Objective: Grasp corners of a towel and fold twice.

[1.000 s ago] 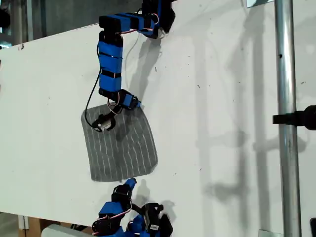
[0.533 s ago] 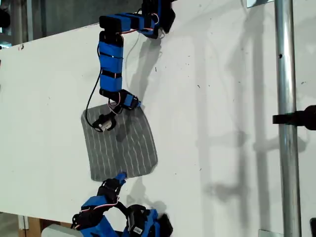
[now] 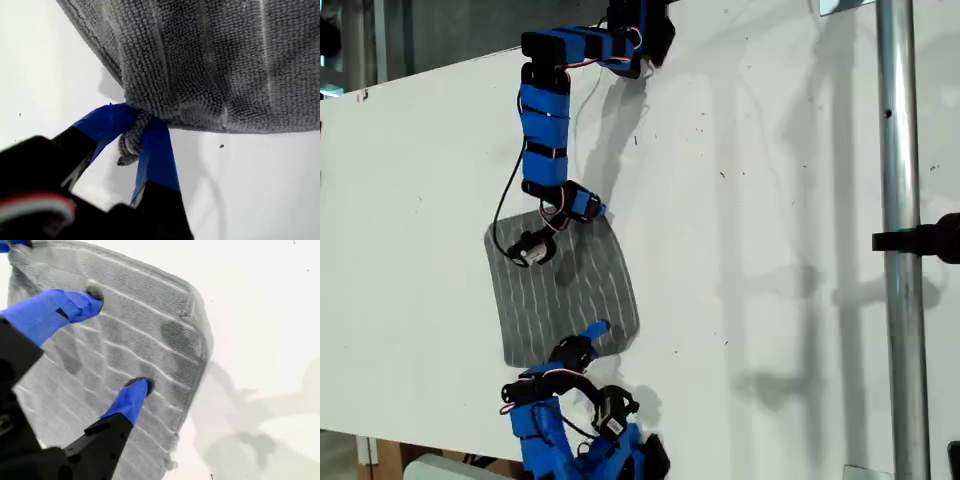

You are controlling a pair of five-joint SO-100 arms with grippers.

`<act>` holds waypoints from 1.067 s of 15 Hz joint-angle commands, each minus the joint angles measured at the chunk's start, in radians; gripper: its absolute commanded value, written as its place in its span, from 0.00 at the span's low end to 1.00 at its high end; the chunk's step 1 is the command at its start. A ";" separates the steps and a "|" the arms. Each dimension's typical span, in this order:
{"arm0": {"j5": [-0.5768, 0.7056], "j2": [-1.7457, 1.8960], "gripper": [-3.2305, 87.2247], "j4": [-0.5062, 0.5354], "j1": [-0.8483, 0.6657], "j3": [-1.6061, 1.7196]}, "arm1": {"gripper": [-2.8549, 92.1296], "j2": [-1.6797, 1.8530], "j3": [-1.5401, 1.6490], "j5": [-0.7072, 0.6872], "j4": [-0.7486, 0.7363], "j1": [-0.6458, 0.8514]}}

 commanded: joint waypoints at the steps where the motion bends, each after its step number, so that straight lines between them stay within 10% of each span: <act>1: -0.051 -0.003 0.33 -0.144 0.006 0.132 | 0.03 0.089 -0.017 0.009 0.006 -0.023; 7: -0.153 -0.272 0.30 -0.255 0.035 0.163 | 0.03 0.112 -0.015 0.011 0.017 -0.028; 10: -0.160 -0.417 0.00 -0.192 0.069 0.044 | 0.03 0.115 -0.009 0.011 0.017 -0.025; 16: -0.155 -0.236 0.00 -0.104 0.103 -0.031 | 0.03 0.184 0.041 0.017 0.021 -0.029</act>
